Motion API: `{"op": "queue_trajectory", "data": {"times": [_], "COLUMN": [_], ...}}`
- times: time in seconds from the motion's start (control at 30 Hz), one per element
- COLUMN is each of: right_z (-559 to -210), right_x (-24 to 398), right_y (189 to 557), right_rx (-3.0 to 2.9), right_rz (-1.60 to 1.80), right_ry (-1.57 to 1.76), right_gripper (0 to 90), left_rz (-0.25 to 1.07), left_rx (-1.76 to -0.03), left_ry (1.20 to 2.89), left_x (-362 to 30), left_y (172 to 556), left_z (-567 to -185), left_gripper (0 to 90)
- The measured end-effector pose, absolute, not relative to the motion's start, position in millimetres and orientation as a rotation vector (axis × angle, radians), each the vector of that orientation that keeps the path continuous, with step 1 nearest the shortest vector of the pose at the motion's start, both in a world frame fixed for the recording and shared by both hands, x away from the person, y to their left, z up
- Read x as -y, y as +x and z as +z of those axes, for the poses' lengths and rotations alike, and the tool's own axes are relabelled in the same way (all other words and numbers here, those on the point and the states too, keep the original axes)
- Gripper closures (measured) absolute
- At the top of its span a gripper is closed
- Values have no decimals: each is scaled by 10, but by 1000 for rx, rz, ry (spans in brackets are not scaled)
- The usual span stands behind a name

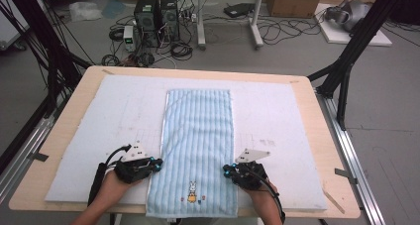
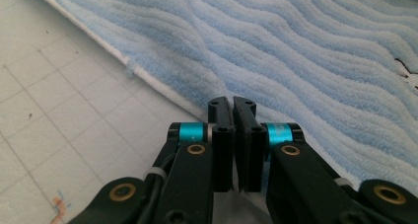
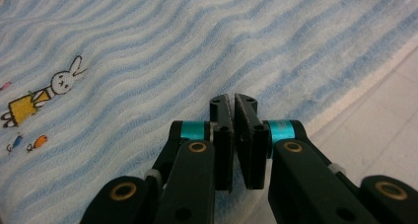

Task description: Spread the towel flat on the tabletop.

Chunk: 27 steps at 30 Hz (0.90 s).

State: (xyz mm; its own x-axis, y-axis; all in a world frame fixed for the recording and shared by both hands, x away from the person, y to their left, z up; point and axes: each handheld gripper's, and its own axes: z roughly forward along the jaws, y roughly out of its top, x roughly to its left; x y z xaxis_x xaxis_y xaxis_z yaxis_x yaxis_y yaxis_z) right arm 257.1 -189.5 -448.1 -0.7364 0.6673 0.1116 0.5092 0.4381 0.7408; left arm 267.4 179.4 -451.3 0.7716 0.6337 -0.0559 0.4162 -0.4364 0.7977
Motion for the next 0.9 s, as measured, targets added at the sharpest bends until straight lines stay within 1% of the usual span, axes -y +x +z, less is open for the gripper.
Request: {"op": "queue_trajectory", "data": {"times": [0.13,0.2,0.23,0.27,0.3,0.37,0.43,0.53,0.7,0.9], "right_z": [-4485,-4475,-4462,-4452,-4435,-4399,-4372,-4360,-4372,-4441], "right_x": [1909,1910,1902,1896,1880,1844,1797,1721,1636,1475], "right_y": [2522,2513,2505,2503,2496,2491,2508,2545,2607,2655], "right_rx": [-2497,-2505,-2509,-2510,-2503,-2467,-2437,-2423,-2443,-2544], "right_rz": [1194,1183,1174,1172,1191,1228,1266,1278,1303,1271], "right_ry": [1042,1036,1038,1035,1028,987,975,957,953,889], "right_gripper": [857,843,813,767,751,702,683,678,671,734], "left_rz": [312,286,276,284,294,323,341,382,395,412], "left_rx": [-786,-804,-817,-843,-844,-852,-855,-845,-879,-899], "left_ry": [2093,2079,2073,2057,2044,1986,1941,1909,1868,1849], "left_x": [-1805,-1826,-1835,-1848,-1859,-1874,-1889,-1910,-1985,-2046], "left_y": [2619,2610,2615,2628,2638,2672,2702,2755,2815,2842], "left_z": [-4512,-4511,-4508,-4498,-4487,-4442,-4405,-4371,-4370,-4360], "left_gripper": [851,837,810,738,678,649,629,619,569,578]}}
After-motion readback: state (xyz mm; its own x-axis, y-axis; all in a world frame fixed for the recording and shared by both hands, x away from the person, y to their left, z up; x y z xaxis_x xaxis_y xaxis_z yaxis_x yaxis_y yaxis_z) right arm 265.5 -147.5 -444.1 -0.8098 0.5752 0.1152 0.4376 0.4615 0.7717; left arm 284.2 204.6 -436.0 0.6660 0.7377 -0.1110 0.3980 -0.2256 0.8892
